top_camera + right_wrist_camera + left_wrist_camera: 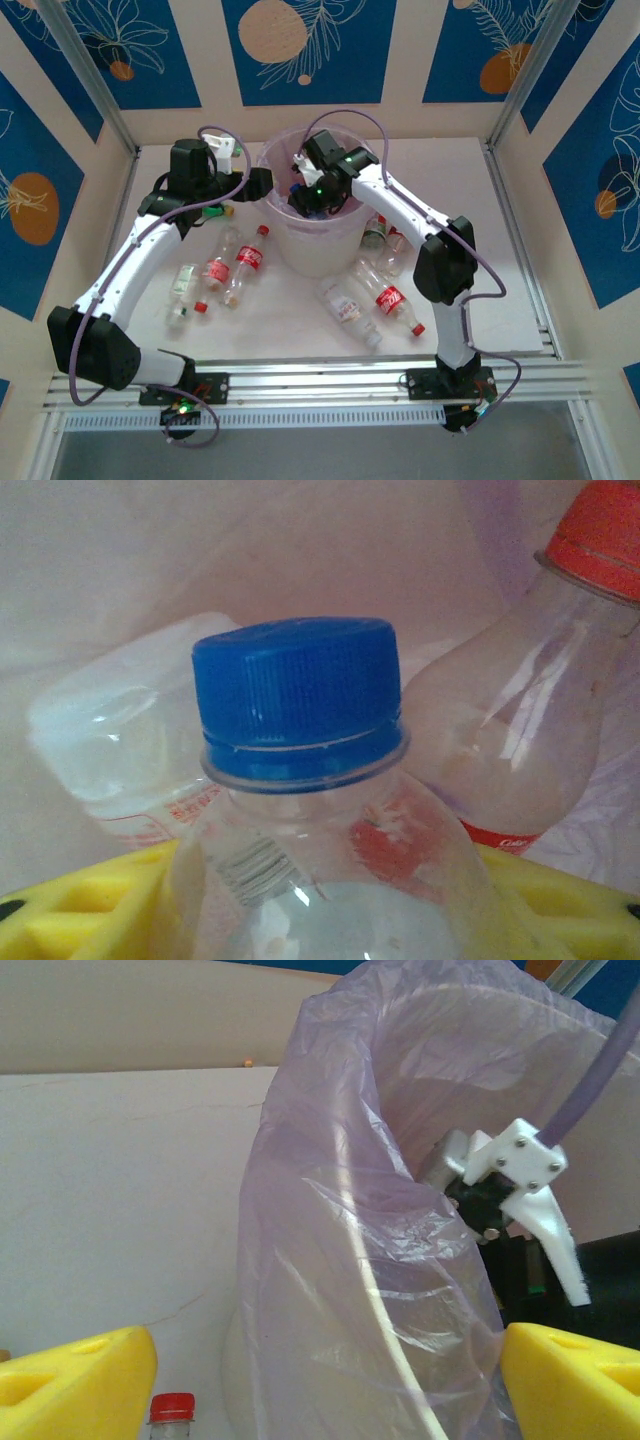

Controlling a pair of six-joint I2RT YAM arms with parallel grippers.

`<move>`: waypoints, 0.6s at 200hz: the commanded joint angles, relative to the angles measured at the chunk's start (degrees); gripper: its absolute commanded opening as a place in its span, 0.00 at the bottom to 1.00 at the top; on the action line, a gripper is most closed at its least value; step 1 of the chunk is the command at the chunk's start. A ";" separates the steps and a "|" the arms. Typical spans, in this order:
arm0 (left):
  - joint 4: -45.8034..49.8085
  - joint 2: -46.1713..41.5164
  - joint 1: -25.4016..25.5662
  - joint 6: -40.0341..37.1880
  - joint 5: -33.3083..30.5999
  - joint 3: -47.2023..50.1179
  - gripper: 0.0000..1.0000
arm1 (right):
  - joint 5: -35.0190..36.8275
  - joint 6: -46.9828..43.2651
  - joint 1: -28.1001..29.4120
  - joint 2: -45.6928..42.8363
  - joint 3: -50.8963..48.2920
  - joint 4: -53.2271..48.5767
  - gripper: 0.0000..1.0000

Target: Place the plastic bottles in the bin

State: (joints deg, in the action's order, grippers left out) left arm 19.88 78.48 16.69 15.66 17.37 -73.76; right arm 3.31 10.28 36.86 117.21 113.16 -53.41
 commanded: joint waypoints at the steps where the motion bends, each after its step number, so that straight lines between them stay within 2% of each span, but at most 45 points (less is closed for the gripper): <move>1: 5.44 1.03 0.19 -1.35 -0.89 2.21 0.88 | 0.25 -1.41 0.94 1.54 1.15 -0.82 0.65; 35: 5.47 1.04 0.19 -1.33 -0.84 2.21 0.88 | 0.59 -1.26 1.11 2.89 -0.08 0.08 0.78; 100: 5.61 0.89 0.21 -1.47 -0.93 2.21 0.89 | 1.61 -1.40 1.17 1.66 0.51 0.03 0.90; 113: 5.67 0.81 0.24 -1.51 -0.93 2.13 0.88 | 1.87 -1.41 1.11 0.81 1.08 -0.17 0.95; 116: 5.68 0.80 0.19 -1.51 -0.93 2.13 0.88 | 2.02 -1.41 1.11 0.59 1.21 -0.20 1.00; 120: 5.61 0.80 0.19 -1.49 -0.93 2.13 0.89 | 2.22 -1.42 1.11 0.31 1.30 -0.23 0.99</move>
State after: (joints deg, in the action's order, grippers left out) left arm 19.73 78.48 16.69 15.64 17.39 -73.73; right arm 4.60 9.26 37.82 119.24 113.14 -52.45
